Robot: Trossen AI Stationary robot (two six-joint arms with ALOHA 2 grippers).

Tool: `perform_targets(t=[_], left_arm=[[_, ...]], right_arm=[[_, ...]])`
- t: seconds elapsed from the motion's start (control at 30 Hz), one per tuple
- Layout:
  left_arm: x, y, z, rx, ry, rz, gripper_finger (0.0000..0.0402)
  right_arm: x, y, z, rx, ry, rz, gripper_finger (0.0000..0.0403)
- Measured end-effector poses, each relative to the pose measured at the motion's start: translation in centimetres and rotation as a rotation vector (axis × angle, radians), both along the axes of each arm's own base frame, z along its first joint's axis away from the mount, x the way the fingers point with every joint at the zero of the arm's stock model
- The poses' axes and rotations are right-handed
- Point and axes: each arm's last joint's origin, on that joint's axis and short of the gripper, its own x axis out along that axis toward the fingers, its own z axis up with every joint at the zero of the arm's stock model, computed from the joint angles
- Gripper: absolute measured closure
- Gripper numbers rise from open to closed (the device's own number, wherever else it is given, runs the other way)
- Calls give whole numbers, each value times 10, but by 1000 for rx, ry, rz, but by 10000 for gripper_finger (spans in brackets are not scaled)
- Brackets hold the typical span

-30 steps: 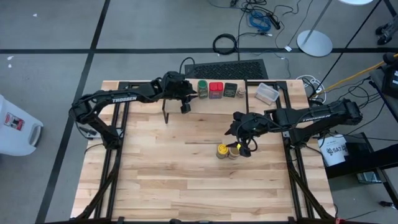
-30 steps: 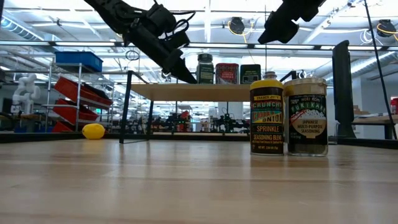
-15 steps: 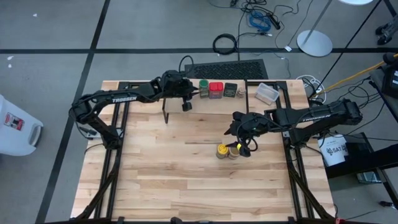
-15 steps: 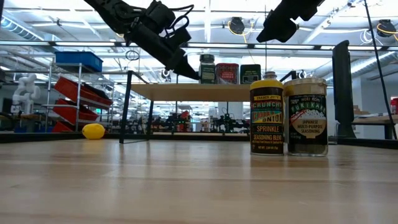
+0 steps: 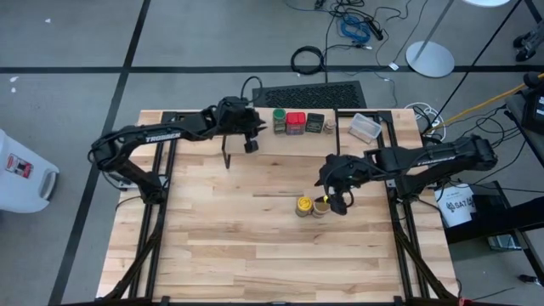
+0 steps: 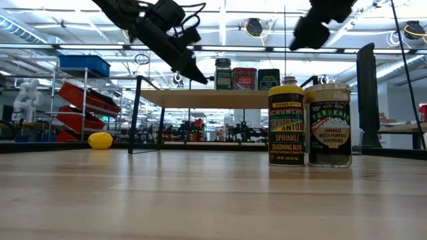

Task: Shelf spices
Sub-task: Put the brown seasoning bottle on the shelf

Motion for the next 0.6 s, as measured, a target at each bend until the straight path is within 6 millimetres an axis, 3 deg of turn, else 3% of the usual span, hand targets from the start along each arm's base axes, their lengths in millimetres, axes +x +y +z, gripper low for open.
perform_targets(t=[0.2, 0.4, 0.6], left_arm=[[-19, -39, 26, -82, 19, -64, 316], [-30, -85, 44, -210, -6, -206, 316], [-24, -123, 44, -231, 8, -286, 316]], right_arm=[[-16, 12, -7, 119, 167, -112, 161], [-22, 31, -7, 211, 208, -155, 151], [-24, 41, -10, 123, 196, -164, 110]])
